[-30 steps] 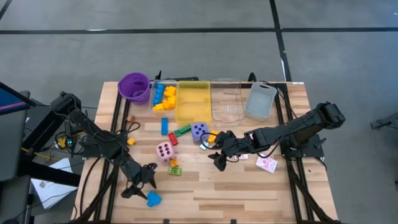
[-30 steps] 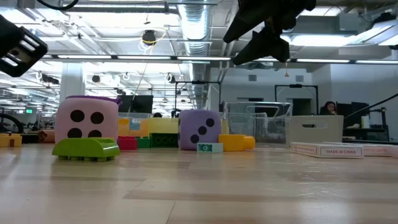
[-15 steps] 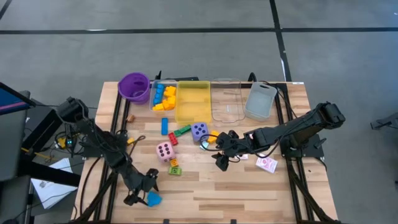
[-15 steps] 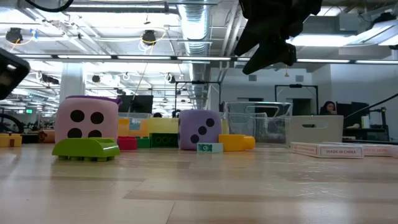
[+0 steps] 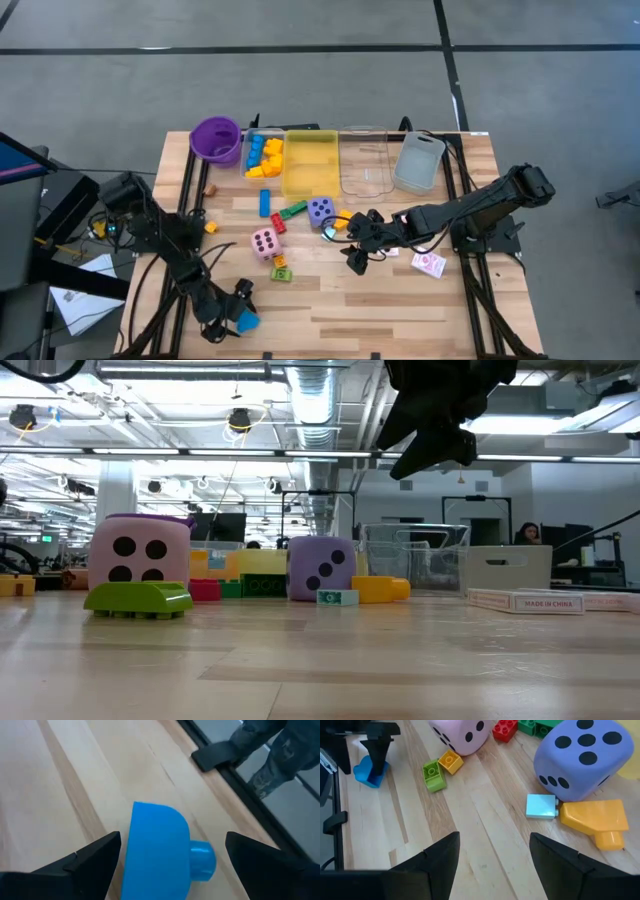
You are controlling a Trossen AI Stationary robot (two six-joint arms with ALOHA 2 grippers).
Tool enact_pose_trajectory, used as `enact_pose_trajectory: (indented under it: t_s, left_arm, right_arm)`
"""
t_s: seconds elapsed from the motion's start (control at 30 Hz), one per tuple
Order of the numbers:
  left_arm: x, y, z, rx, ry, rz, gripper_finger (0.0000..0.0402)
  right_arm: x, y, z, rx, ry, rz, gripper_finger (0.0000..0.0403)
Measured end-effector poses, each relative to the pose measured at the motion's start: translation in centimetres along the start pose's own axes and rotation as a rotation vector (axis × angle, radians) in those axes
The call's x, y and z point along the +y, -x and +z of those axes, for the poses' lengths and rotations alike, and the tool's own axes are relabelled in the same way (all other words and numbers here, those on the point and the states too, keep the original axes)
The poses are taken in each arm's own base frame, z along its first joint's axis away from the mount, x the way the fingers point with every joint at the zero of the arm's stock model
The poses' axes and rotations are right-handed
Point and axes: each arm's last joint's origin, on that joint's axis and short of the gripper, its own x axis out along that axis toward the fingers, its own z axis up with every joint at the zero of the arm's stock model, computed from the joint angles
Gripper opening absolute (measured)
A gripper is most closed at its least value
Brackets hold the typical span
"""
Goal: Pick & Place Toys
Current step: Put the bottom blue stud game piece into the left transparent bin
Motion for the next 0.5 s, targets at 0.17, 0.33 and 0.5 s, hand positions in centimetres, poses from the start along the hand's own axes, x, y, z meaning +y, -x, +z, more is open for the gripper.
enact_pose_trajectory:
  t_s: [0.17,0.33,0.5]
  left_arm:
    - [-0.06,-0.54,-0.68,0.029,0.006,0.017,0.0352]
    - [0.13,-0.59,-0.70,0.010,0.035,0.075,0.0351]
    - [0.31,-0.56,-0.87,0.020,0.019,0.111,0.0340]
  right_arm:
    - [0.00,0.00,0.00,0.000,0.000,0.001,0.0235]
    - [0.01,0.00,0.00,0.001,-0.001,0.002,0.0235]
    - [0.01,0.00,0.00,0.001,0.000,0.001,0.0235]
